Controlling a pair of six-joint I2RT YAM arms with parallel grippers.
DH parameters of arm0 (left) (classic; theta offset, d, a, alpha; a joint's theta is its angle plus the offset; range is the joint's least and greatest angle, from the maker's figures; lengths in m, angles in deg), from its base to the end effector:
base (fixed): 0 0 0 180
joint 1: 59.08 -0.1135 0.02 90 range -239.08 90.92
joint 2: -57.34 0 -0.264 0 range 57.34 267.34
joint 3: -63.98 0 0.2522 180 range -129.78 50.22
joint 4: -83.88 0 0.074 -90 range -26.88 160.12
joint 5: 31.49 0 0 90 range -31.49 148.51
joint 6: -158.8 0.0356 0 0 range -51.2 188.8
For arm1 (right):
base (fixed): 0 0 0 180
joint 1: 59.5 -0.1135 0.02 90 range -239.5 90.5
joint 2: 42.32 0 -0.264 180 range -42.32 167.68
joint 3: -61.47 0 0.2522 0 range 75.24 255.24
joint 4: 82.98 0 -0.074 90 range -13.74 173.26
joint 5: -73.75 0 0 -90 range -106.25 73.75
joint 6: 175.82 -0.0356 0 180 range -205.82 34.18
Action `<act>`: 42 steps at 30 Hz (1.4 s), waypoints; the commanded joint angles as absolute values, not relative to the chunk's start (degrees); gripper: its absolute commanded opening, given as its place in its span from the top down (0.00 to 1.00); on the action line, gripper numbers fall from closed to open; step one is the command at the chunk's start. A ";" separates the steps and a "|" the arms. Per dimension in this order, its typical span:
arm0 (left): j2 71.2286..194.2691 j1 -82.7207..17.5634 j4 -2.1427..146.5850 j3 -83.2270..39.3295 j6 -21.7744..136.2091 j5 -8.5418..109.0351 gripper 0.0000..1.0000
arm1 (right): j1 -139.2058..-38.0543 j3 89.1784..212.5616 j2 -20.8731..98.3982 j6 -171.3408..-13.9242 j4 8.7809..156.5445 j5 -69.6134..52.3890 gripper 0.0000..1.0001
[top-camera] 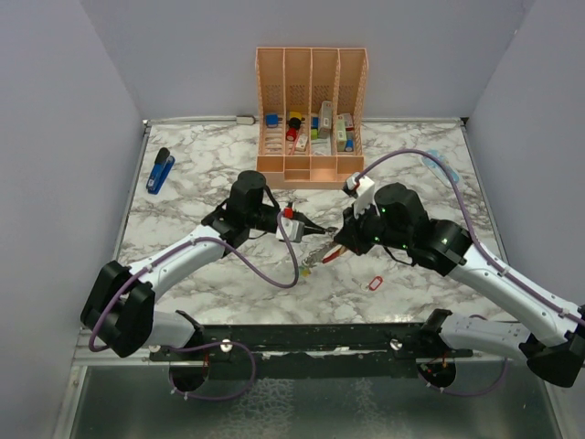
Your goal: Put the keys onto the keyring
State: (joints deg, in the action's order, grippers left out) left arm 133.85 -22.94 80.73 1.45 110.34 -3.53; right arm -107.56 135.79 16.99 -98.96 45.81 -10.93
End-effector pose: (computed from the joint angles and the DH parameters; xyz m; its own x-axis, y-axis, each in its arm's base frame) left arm 0.2155 -0.1963 0.2826 0.4574 0.0510 -0.8878 0.8749 -0.2044 0.4390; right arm 0.1427 0.1637 0.3412 -0.5641 -0.2892 -0.7734 -0.6802 0.6937 0.2368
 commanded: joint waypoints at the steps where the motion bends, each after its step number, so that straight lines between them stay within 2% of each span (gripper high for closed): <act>1: 132.42 -22.78 78.50 -0.53 110.97 -4.25 1.00 | -107.84 135.49 15.19 -100.05 50.09 -12.31 0.99; 2: 132.34 -22.78 78.48 -0.58 110.60 -4.55 0.96 | -107.84 135.38 15.17 -100.13 50.31 -12.33 0.99; 3: 132.29 -22.78 78.28 -0.70 110.32 -4.84 0.86 | -107.84 135.21 15.23 -100.19 50.54 -12.42 0.99; 4: 132.22 -22.78 77.86 -0.89 110.26 -5.13 0.80 | -107.84 135.06 15.10 -100.19 50.75 -12.58 0.99; 7: 132.05 -22.78 76.89 -1.11 110.50 -5.56 0.68 | -107.84 134.59 14.74 -100.37 51.61 -13.18 0.99; 10: 132.00 -22.78 75.99 -1.29 110.39 -5.20 0.62 | -107.84 133.92 13.97 -100.61 52.45 -13.90 0.99; 23: 131.30 -22.95 80.54 -3.08 102.58 -4.21 0.61 | -107.84 131.66 11.88 -98.95 57.05 -14.89 0.99; 36: 128.16 -26.60 79.92 -4.26 99.69 4.43 0.61 | -107.84 129.54 8.86 -96.07 61.87 -18.58 0.99; 39: 127.90 -26.79 81.07 -4.32 98.06 3.23 0.59 | -107.84 129.00 8.01 -95.53 63.58 -19.42 0.99; 42: 128.74 -26.74 84.05 -4.18 95.60 -2.95 0.55 | -107.84 128.81 7.85 -94.61 65.75 -18.77 0.99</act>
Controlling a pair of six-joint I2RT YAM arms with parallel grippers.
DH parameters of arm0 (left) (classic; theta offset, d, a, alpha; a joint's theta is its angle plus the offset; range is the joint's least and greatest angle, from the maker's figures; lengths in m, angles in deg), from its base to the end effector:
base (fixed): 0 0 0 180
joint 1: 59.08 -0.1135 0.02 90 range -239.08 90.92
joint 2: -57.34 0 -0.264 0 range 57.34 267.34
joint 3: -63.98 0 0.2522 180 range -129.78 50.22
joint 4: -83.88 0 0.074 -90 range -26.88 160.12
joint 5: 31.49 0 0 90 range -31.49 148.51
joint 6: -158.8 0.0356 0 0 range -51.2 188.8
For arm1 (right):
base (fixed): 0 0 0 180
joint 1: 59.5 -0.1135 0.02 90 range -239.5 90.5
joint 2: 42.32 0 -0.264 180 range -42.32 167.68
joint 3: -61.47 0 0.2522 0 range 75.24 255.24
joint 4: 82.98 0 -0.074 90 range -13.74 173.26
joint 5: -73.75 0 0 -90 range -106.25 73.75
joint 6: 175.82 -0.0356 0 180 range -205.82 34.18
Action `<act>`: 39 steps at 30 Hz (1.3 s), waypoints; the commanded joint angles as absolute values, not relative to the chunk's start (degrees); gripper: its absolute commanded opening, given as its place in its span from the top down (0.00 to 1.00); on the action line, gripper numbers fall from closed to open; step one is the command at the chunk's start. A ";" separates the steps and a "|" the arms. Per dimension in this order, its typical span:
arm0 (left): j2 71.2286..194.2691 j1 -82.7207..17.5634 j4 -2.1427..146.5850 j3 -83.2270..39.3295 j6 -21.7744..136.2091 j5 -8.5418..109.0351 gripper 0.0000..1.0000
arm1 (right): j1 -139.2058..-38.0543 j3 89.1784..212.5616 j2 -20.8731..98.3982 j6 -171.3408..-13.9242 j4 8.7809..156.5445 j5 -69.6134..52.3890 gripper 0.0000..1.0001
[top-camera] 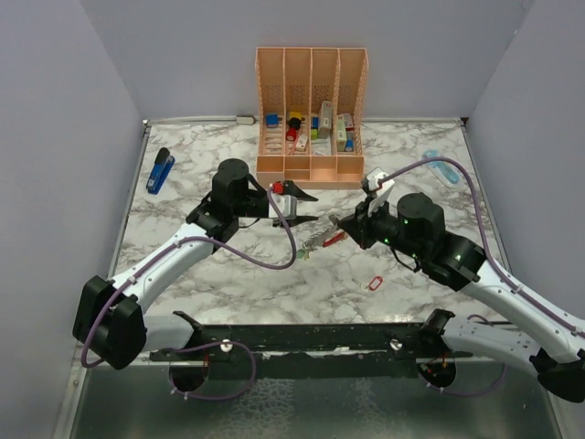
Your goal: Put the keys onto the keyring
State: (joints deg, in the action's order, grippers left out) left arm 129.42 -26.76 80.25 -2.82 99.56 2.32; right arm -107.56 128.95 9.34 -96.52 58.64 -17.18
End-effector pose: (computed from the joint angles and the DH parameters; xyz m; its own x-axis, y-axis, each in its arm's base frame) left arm 0.2230 -0.1761 0.3270 0.3945 0.0872 -0.9148 0.9187 -0.0154 0.3947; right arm 0.1342 0.1484 0.3473 -0.3882 -0.1543 -0.9086 -0.6734 0.7206 0.1653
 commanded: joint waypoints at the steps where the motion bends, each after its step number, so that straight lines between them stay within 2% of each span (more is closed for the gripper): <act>1: 129.27 -26.74 84.73 -4.40 94.93 -5.38 0.54 | -107.84 128.98 8.02 -94.22 66.14 -18.50 0.99; 7: 131.39 -26.73 89.13 -6.02 89.11 -13.27 0.47 | -107.84 127.16 6.99 -91.56 70.73 -18.04 0.99; 14: 131.73 -26.65 91.43 -6.14 85.96 -16.06 0.43 | -107.82 125.17 6.78 -88.90 76.07 -17.46 0.99; 25: 133.46 -25.70 89.67 -6.01 90.60 -14.20 0.42 | -107.84 123.93 6.52 -88.95 81.43 -14.53 0.99; 39: 132.59 -25.68 86.20 -7.23 93.40 -10.15 0.43 | -107.84 123.55 6.09 -89.28 80.34 -14.83 0.99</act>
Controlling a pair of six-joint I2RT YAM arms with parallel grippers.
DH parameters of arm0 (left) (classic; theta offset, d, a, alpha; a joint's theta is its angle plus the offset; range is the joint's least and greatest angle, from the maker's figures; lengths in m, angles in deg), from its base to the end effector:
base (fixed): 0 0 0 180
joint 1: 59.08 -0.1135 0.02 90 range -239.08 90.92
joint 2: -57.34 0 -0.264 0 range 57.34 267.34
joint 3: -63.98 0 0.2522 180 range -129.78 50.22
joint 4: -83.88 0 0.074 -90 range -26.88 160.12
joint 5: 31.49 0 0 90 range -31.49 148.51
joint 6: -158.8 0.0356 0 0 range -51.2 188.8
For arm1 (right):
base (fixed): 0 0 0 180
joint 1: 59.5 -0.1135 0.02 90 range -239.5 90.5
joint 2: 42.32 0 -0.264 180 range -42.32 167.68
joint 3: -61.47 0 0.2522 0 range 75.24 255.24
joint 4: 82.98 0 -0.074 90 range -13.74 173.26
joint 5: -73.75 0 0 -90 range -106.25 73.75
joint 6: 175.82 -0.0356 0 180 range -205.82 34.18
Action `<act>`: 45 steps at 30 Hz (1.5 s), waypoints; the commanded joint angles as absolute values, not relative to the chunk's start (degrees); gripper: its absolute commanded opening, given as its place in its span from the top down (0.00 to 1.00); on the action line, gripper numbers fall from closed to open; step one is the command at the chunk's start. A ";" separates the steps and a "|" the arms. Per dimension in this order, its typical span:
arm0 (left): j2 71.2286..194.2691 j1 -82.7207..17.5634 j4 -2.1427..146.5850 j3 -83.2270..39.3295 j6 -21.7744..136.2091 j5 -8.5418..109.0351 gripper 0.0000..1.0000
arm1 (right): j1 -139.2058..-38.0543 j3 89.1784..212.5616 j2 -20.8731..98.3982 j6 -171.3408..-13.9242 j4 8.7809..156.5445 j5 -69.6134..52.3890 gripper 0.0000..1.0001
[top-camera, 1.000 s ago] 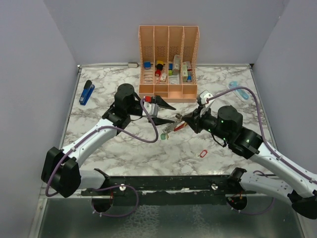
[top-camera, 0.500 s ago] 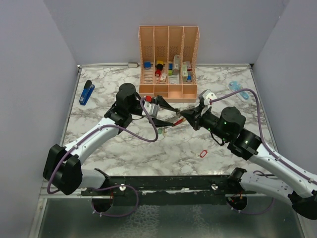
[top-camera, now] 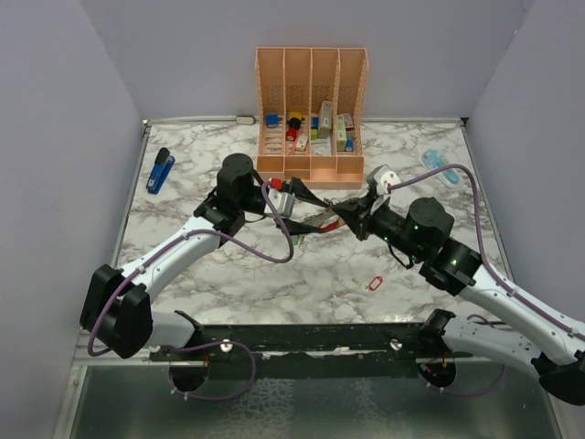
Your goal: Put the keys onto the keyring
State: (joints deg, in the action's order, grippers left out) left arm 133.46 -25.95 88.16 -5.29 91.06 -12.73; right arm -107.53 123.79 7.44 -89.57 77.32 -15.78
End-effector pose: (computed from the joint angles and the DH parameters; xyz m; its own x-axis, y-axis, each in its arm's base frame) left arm 0.2265 -0.1881 0.3359 0.3319 -0.0711 -0.9406 0.9100 -0.2385 0.3391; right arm 0.1365 0.1521 0.3562 -0.1319 -0.0489 -0.9901 -0.7419 0.6673 0.0659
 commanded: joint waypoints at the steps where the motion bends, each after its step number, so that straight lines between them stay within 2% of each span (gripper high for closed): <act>1: 132.31 -25.68 85.78 -7.48 94.03 -9.12 0.43 | -107.84 123.55 6.07 -89.29 80.05 -14.83 0.99; 8: 131.26 -25.94 87.06 -8.38 94.41 -6.03 0.44 | -107.84 122.48 5.24 -89.93 79.83 -14.94 0.99; 20: 132.73 -25.85 92.71 -7.58 89.58 -12.43 0.44 | -107.84 122.48 5.14 -89.95 79.97 -14.67 0.99; 45: 134.18 -25.11 86.91 -7.01 93.69 -14.44 0.42 | -107.84 122.57 5.24 -90.43 81.77 -13.81 0.99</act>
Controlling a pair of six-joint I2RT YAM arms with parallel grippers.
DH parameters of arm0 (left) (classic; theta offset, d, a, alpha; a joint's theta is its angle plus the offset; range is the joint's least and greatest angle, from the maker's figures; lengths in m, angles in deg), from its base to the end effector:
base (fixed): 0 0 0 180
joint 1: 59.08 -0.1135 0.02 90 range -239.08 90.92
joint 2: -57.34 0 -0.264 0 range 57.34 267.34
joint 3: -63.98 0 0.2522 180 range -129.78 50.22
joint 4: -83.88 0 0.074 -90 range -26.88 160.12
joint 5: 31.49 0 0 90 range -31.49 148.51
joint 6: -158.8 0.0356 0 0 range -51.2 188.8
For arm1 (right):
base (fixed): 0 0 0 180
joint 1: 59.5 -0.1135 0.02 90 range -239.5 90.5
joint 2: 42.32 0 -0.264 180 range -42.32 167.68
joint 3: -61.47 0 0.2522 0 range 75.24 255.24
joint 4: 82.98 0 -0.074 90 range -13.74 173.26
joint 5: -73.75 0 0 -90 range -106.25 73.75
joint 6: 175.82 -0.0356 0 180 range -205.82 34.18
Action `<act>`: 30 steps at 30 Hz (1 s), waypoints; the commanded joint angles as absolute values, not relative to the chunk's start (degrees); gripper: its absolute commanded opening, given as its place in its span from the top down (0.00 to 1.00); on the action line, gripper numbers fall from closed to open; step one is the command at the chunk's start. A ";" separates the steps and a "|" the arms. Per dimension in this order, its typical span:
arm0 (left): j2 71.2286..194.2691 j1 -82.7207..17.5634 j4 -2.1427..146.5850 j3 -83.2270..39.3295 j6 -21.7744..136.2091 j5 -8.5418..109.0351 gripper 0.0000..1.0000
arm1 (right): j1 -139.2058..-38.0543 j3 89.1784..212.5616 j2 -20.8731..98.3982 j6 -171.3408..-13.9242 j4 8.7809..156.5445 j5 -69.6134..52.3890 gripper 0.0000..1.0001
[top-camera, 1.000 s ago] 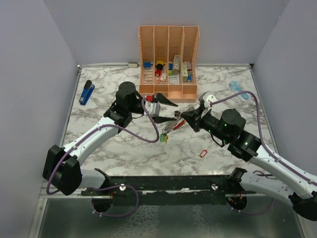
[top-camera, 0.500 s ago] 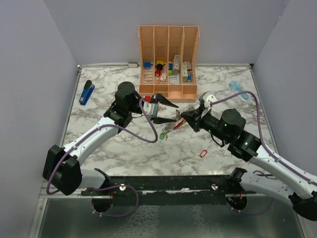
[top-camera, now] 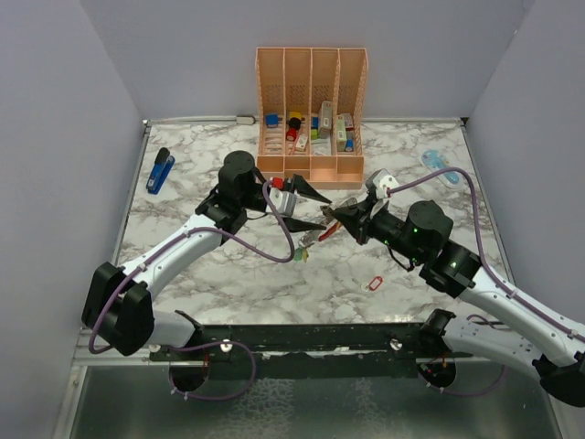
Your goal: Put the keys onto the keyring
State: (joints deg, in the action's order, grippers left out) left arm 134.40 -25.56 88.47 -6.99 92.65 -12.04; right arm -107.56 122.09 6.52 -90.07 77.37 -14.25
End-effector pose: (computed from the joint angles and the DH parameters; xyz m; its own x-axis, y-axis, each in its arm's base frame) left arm 0.2295 -0.1923 0.3418 0.3721 -0.0850 -0.9243 0.8957 -0.2280 0.3816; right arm 0.1339 0.1508 0.3487 -0.1481 -0.0540 -0.9875 -0.7576 0.6480 0.0782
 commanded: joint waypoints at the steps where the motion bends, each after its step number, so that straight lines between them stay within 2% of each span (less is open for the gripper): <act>1: 134.12 -25.03 86.66 -7.02 93.72 -14.44 0.42 | -107.84 122.38 5.12 -90.39 82.06 -13.99 0.99; 14: 133.41 -24.45 84.69 -7.06 93.38 -14.72 0.45 | -107.84 120.79 5.67 -91.81 85.40 -18.67 0.99; 30: 134.52 -24.45 85.53 -9.39 90.72 -6.82 0.45 | -107.84 116.14 3.59 -93.45 93.79 -23.63 0.99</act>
